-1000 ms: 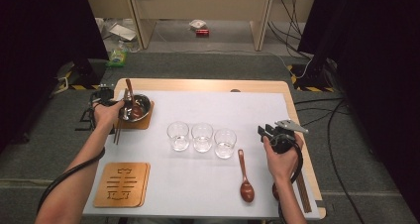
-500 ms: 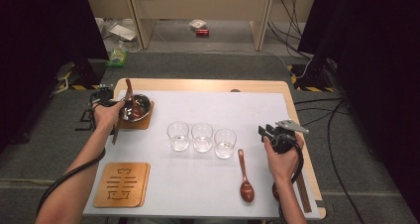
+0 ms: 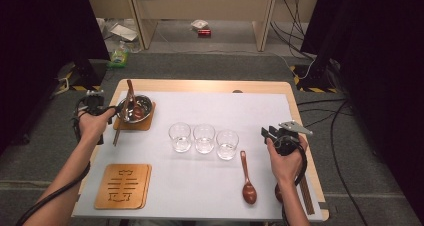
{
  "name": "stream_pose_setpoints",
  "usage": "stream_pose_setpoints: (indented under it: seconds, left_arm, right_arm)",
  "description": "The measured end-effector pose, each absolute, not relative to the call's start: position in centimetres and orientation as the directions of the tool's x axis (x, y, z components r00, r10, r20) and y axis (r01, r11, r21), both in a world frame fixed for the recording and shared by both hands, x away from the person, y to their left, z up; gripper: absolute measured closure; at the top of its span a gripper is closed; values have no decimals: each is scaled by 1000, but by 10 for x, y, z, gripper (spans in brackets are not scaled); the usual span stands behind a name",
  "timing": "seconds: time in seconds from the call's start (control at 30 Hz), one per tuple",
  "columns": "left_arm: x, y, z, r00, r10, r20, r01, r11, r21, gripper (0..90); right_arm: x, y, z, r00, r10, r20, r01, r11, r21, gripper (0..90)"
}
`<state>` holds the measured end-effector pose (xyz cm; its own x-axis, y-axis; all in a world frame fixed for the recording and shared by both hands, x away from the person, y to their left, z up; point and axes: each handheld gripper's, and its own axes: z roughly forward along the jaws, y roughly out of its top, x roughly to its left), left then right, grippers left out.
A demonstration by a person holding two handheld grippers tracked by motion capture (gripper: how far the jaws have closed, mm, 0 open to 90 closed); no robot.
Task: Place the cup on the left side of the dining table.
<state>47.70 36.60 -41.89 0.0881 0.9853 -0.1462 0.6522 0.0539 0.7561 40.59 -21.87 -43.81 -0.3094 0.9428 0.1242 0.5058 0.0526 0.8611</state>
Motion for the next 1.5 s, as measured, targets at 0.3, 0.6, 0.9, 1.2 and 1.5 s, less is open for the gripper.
stream_pose_setpoints:
  seconds: [0.3, 0.6, 0.9, 1.2, 1.5]
  left_arm:
    - [447, 383, -433, 117, 987, -110, 683, 0, 730, 832]
    - [434, 378, -450, 176, 977, -119, 712, -43, 701, 852]
    - [432, 368, -452, 228, 969, -96, 723, -102, 683, 873]
    - [435, 353, -454, 261, 960, -103, 726, -126, 676, 869]
    - [442, 331, -457, 293, 950, -109, 733, -150, 664, 866]
  right_arm:
    - [404, -219, -436, -308, 943, 128, 505, 48, 862, 651]
    - [403, -222, -436, -302, 945, 128, 501, 43, 864, 651]
    - [403, -222, -437, -299, 945, 133, 505, 38, 862, 651]
    - [403, -223, -437, -296, 946, 132, 505, 37, 863, 651]
    - [402, -224, -437, -294, 947, 132, 503, 35, 864, 651]
